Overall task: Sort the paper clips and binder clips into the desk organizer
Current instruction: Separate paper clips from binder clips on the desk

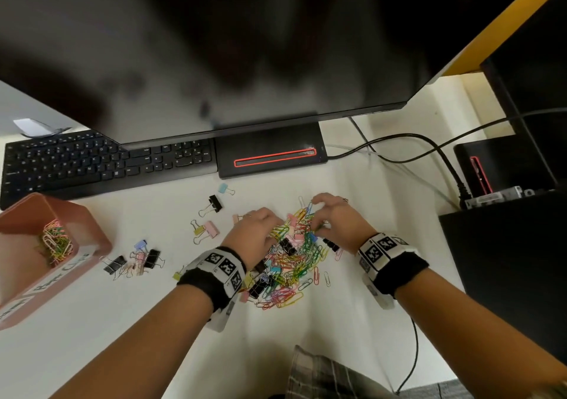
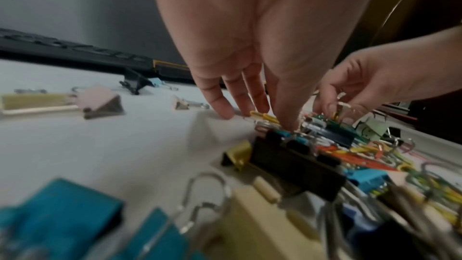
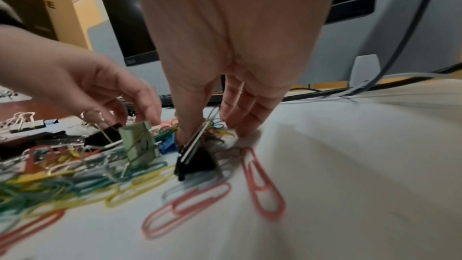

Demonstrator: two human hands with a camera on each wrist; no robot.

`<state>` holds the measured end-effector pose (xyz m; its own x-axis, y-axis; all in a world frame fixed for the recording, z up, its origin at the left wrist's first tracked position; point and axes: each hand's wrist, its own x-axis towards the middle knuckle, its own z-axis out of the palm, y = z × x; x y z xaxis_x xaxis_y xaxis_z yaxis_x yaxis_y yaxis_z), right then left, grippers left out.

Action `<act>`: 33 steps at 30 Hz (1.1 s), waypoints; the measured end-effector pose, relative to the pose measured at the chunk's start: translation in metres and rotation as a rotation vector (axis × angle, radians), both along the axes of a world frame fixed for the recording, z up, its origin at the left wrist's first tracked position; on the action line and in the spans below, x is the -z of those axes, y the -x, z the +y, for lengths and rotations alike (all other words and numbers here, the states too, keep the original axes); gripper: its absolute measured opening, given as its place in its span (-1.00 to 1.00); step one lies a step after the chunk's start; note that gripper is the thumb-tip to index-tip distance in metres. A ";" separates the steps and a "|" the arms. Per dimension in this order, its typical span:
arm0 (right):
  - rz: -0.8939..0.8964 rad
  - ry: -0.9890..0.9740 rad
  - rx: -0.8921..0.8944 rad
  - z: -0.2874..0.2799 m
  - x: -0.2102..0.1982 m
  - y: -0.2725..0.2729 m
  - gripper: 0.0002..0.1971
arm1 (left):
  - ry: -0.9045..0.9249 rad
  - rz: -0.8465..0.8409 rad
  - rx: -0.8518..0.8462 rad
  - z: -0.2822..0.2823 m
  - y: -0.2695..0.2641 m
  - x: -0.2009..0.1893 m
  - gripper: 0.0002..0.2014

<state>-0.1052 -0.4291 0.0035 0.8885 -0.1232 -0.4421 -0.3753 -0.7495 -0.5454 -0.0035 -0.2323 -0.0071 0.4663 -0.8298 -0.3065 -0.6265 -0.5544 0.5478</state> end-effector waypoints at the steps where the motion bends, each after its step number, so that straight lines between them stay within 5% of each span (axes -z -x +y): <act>1: -0.002 -0.006 -0.012 0.002 0.001 -0.003 -0.94 | -0.014 0.000 -0.002 -0.004 0.000 0.002 -0.66; 9: 0.020 -0.016 -0.018 0.012 0.008 -0.018 -0.80 | -0.070 0.102 -0.067 -0.009 -0.010 0.006 -0.88; 15: 0.031 -0.020 0.075 0.017 0.007 -0.015 -0.69 | -0.120 0.046 -0.078 0.000 -0.014 0.009 -0.84; 22: 0.088 0.025 0.051 0.018 0.006 -0.017 -0.81 | -0.114 -0.030 -0.054 0.012 -0.017 0.011 -0.86; 28: -0.051 -0.039 0.127 0.017 -0.032 -0.015 -0.82 | 0.122 0.016 -0.334 0.034 -0.022 -0.030 -0.89; 33: -0.225 -0.118 0.030 0.071 -0.080 -0.050 -0.87 | 0.230 -0.085 -0.574 0.110 -0.043 -0.083 -0.97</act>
<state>-0.0549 -0.3582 0.0837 0.9630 -0.1098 -0.2460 -0.2550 -0.6661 -0.7010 0.0399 -0.1222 0.0762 0.8723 -0.4802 -0.0921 -0.3103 -0.6893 0.6546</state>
